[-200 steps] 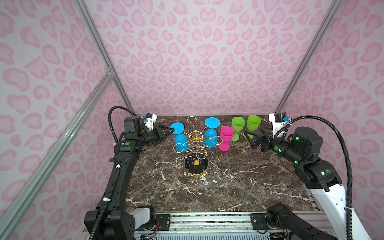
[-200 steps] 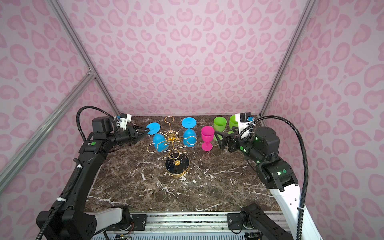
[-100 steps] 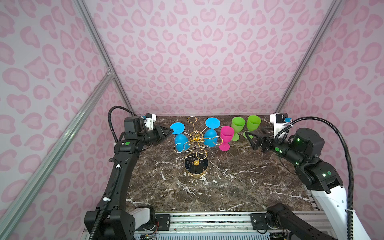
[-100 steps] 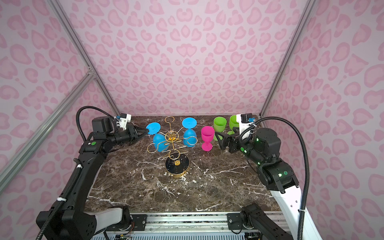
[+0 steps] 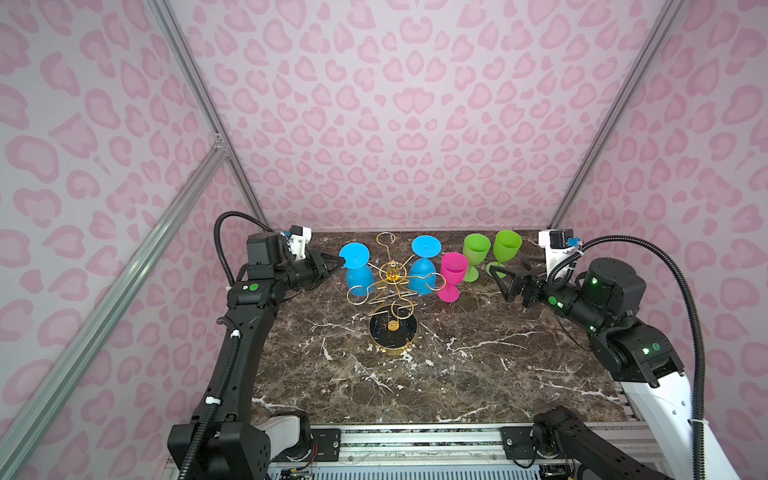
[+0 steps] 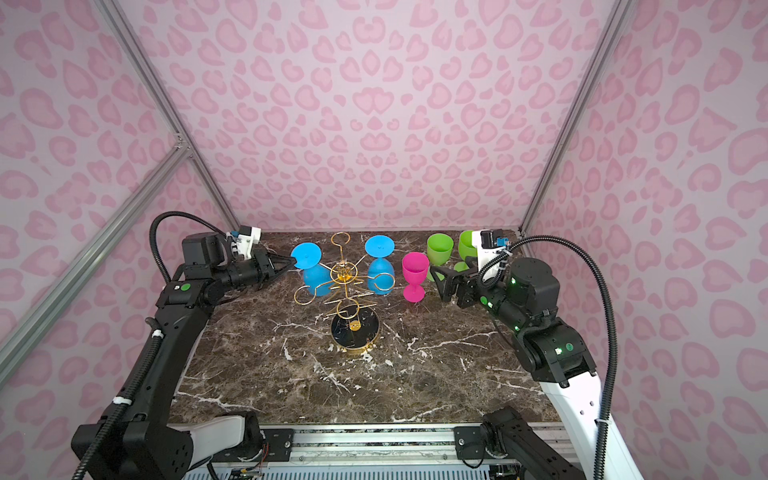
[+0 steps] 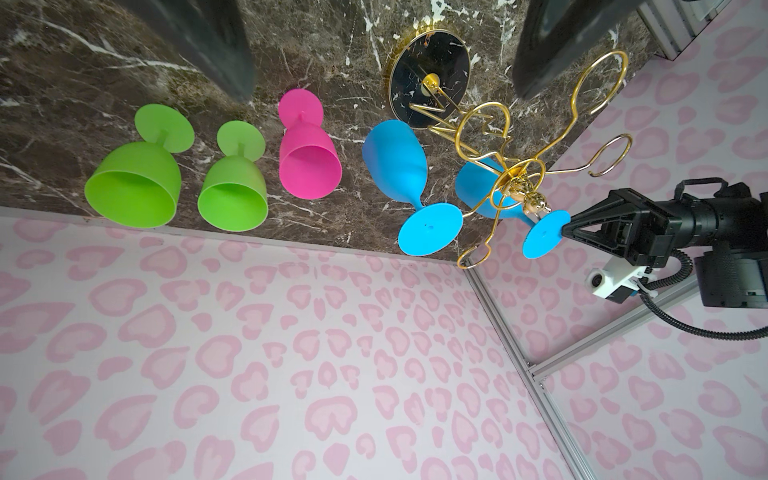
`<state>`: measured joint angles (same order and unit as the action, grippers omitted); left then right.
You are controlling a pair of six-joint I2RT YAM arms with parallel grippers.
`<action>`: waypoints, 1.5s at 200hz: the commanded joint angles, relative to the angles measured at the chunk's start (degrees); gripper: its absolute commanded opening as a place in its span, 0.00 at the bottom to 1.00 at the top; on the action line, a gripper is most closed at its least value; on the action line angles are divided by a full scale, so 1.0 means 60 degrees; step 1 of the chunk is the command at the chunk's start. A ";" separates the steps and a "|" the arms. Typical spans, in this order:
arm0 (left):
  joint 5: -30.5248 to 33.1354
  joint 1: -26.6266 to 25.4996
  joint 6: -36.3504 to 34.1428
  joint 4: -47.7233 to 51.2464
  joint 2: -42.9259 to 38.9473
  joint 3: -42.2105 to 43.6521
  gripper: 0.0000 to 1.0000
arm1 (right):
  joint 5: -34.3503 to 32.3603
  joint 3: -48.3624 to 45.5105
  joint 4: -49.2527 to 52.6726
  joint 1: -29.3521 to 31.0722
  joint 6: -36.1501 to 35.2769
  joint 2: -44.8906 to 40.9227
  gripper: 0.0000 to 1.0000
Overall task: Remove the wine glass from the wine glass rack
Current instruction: 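Close the left gripper on the base of the nearer blue glass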
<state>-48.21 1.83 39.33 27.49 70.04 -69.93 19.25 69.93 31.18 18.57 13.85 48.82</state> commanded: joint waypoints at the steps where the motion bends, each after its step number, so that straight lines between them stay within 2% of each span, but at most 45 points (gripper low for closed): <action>1: -0.0096 0.0022 -0.0024 -0.0044 -0.0056 -0.0124 0.11 | -0.0071 -0.0094 -0.0314 0.0004 -0.0052 -0.0021 0.98; 64: -0.0445 0.0053 0.0305 -0.0216 0.0000 -0.0118 0.04 | -0.0058 -0.0164 -0.0370 -0.0004 -0.0036 -0.0036 0.98; 157: -0.0995 0.0225 0.0892 -0.0477 -0.0028 -0.0129 0.04 | -0.0058 -0.0230 -0.0406 -0.0003 0.0013 -0.0039 0.98; 200: -0.1516 0.0223 0.1607 -0.1324 -0.0010 0.0112 0.04 | -0.0070 -0.0244 -0.0436 0.0006 0.0027 -0.0050 0.98; 300: -0.2067 0.0273 0.1765 -0.1300 0.0019 -0.0027 0.04 | -0.0043 -0.0204 -0.0465 -0.0004 0.0069 -0.0036 0.98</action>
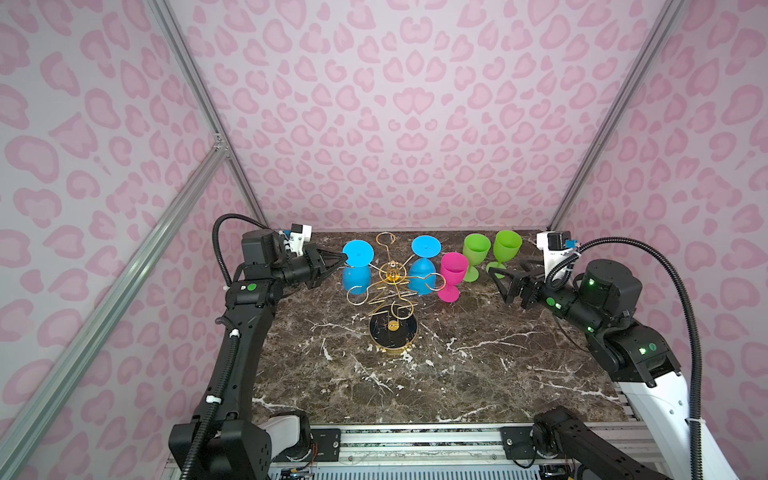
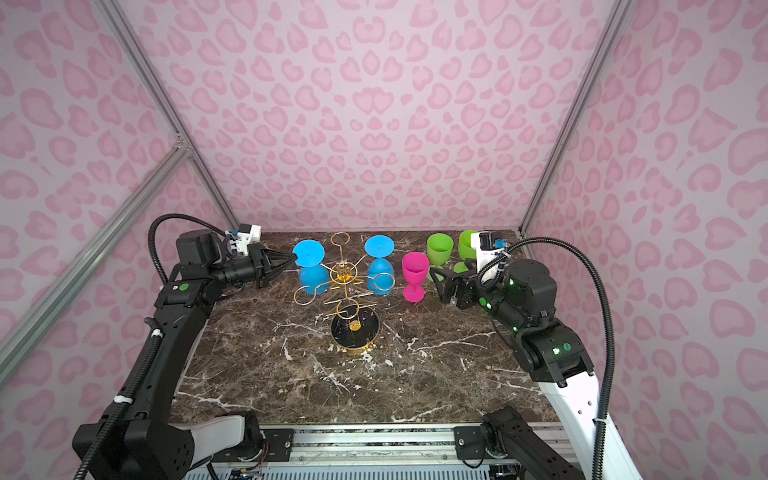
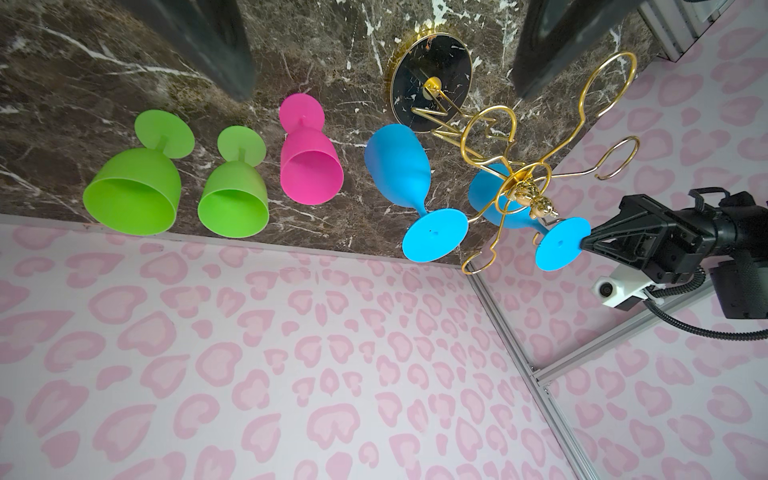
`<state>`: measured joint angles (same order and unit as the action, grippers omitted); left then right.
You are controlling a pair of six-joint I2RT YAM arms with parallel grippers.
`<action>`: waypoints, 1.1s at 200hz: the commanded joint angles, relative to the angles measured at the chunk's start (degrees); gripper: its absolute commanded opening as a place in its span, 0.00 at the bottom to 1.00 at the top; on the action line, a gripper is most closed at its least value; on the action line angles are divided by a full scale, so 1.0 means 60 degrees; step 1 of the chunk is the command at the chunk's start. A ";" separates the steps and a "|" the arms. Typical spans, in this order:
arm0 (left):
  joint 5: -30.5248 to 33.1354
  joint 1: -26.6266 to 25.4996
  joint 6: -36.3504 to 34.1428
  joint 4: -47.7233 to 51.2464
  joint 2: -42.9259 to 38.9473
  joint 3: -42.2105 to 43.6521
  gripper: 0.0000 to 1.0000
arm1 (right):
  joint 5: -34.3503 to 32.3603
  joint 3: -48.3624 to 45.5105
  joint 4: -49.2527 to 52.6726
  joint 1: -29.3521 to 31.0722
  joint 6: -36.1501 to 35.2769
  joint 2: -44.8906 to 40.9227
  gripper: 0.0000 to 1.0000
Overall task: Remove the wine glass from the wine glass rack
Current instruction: 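Close the left gripper on the base of the nearer blue glass, then lift the blue glass off the rack hook with the left gripper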
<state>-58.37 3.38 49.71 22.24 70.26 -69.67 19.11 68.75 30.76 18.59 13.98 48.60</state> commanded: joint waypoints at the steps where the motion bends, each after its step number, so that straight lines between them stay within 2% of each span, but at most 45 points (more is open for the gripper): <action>1: -0.0384 0.0019 0.0035 -0.0425 -0.0019 -0.0067 0.04 | -0.0021 -0.0005 -0.0396 -0.0007 0.0045 0.0001 0.98; 65: -0.0872 0.0019 -0.0156 -0.0309 -0.0007 0.0050 0.04 | -0.0007 -0.0004 -0.0454 -0.0007 0.0106 -0.0007 0.98; 220: -0.1055 -0.0225 -0.0331 -0.0308 0.0309 -0.0049 0.04 | -0.0078 -0.0042 -0.0381 0.0002 0.0203 -0.0087 0.98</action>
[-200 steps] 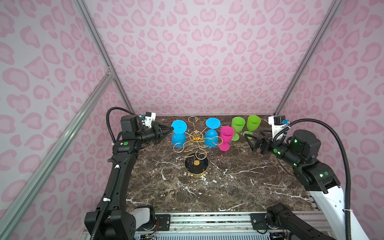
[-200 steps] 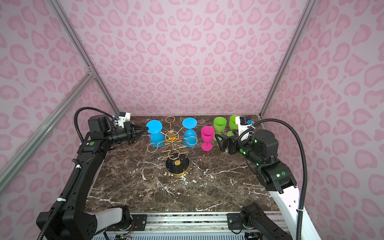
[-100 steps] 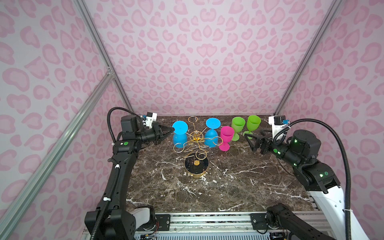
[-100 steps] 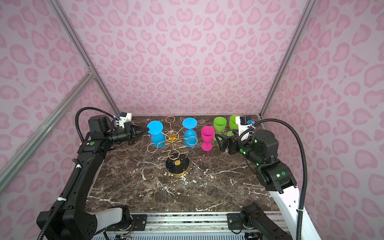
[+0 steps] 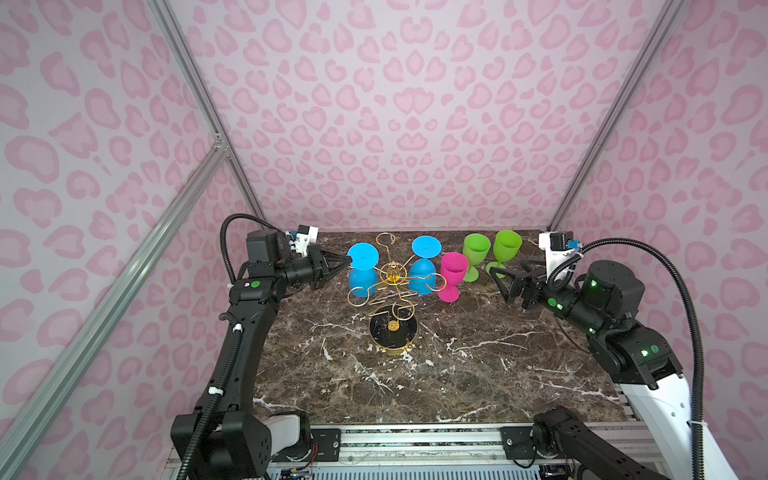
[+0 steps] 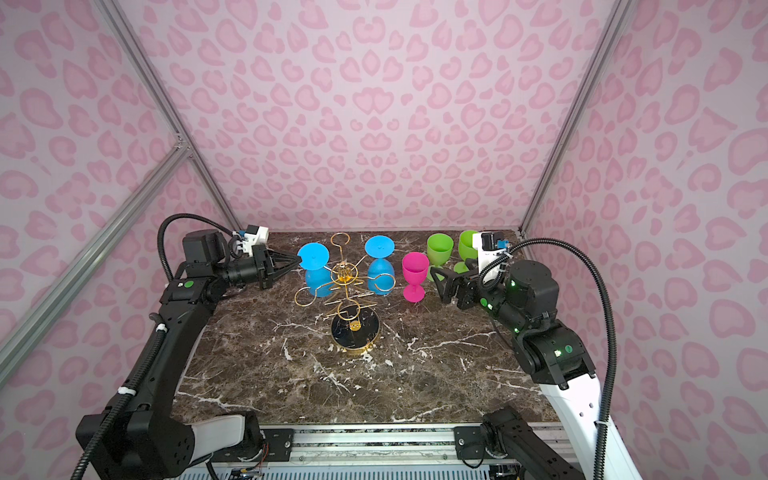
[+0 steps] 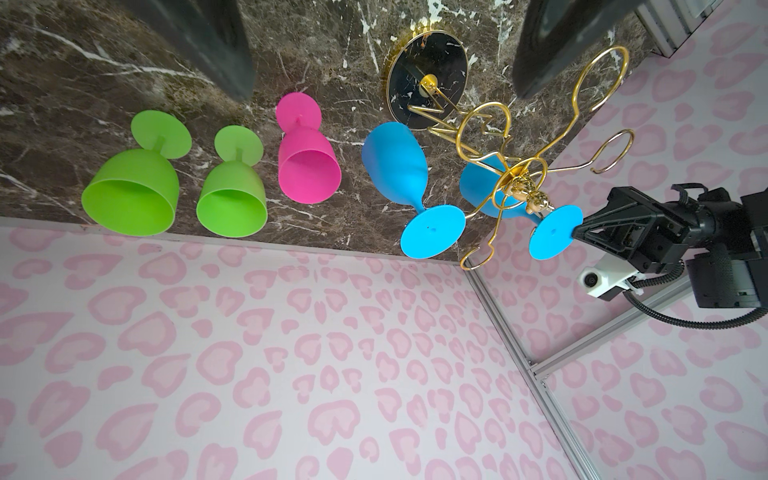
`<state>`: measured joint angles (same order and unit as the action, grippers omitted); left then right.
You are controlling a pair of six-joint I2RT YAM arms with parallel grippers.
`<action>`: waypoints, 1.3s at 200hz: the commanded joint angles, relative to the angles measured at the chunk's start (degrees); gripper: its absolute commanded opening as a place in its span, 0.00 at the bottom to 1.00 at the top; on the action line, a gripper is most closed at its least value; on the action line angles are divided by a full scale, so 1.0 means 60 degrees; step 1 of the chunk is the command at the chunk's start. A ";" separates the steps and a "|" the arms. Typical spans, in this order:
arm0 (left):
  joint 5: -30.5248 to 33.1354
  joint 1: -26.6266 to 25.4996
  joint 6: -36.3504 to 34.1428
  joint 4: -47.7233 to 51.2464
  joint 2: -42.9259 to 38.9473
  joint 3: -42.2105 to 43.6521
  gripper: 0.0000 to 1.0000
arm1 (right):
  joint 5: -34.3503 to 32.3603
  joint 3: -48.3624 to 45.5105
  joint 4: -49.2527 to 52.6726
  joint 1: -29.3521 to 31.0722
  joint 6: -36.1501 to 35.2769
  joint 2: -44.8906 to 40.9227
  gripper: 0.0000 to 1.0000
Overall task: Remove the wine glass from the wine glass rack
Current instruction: 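Lift the blue glass off the rack hook with the left gripper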
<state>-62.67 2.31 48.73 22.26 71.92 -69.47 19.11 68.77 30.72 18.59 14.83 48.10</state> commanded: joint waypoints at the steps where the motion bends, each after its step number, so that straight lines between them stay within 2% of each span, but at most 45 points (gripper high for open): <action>1: -0.0336 -0.0047 -0.0167 -0.0312 0.0029 -0.0081 0.04 | -0.0079 -0.0041 -0.0374 -0.0003 0.0062 -0.0003 0.98; 260: 0.0379 -0.0045 0.0259 -0.0948 0.1301 -0.1186 0.04 | -0.0183 -0.0029 -0.0315 -0.0007 -0.0040 0.0143 0.98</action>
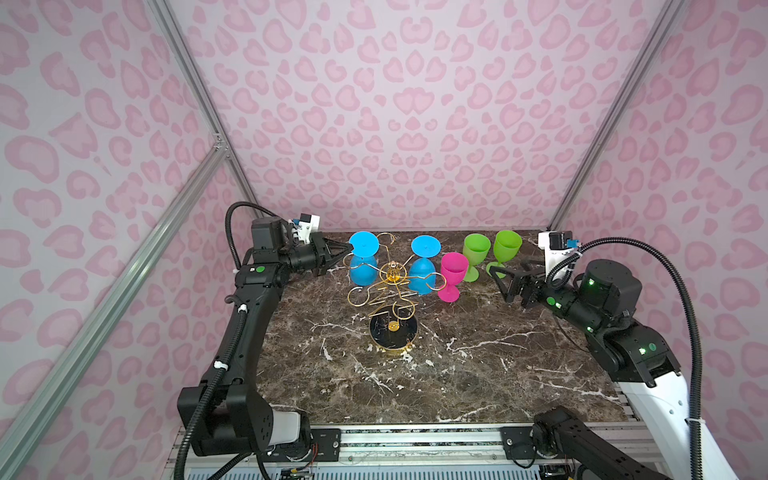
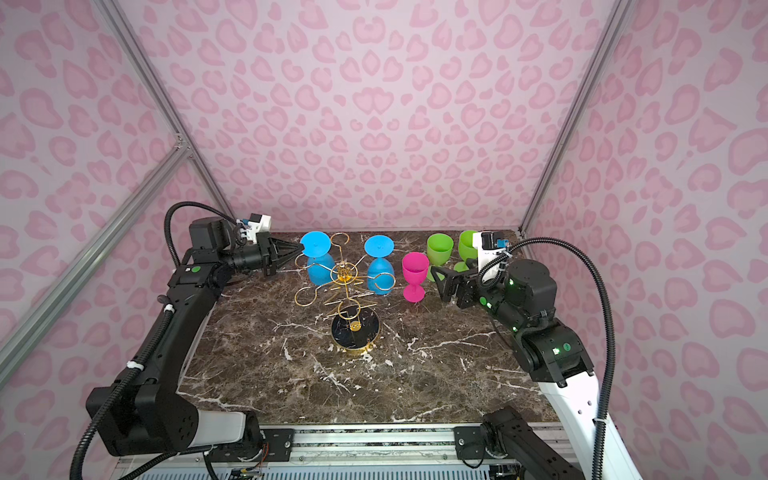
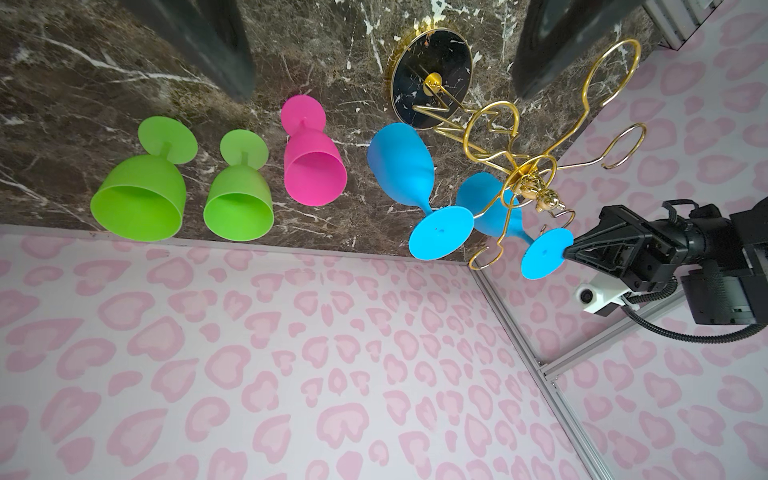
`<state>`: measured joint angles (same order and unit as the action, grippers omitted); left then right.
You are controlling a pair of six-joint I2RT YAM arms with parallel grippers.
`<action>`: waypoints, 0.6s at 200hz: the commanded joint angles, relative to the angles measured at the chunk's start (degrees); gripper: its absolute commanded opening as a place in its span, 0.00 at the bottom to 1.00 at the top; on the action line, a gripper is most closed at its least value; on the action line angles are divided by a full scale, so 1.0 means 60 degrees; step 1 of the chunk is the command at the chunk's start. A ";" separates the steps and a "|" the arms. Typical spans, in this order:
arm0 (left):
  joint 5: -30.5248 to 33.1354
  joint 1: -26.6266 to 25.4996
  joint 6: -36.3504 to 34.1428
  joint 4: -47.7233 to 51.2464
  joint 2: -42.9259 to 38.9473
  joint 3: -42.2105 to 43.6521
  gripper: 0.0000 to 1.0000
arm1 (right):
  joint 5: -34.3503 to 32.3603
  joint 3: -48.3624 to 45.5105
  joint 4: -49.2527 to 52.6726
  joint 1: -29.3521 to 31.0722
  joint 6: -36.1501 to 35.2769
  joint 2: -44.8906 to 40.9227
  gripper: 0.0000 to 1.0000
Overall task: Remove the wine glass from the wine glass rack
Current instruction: 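Lift the blue glass off the rack hook with the left gripper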
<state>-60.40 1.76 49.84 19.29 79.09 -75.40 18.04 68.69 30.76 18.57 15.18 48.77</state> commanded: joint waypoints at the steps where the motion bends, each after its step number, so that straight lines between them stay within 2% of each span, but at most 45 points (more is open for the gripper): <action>1: 0.0002 0.0045 0.0072 -0.0457 0.0113 -0.0203 0.04 | -0.0004 -0.0011 -0.0323 -0.0004 -0.0098 0.0030 0.98; 79: -0.0268 0.0793 0.0600 -0.1058 0.0103 -0.0223 0.04 | 0.0010 0.0050 -0.0293 0.0002 -0.0132 0.0045 0.98; 120: -0.0555 0.1550 0.0878 -0.1288 -0.0125 -0.0222 0.04 | -0.0002 0.0150 -0.0222 0.0001 -0.0192 0.0045 0.98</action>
<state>-61.32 8.88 53.89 15.14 79.57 -75.96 18.04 69.10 30.79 18.57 14.72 49.01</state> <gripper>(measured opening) 0.060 0.982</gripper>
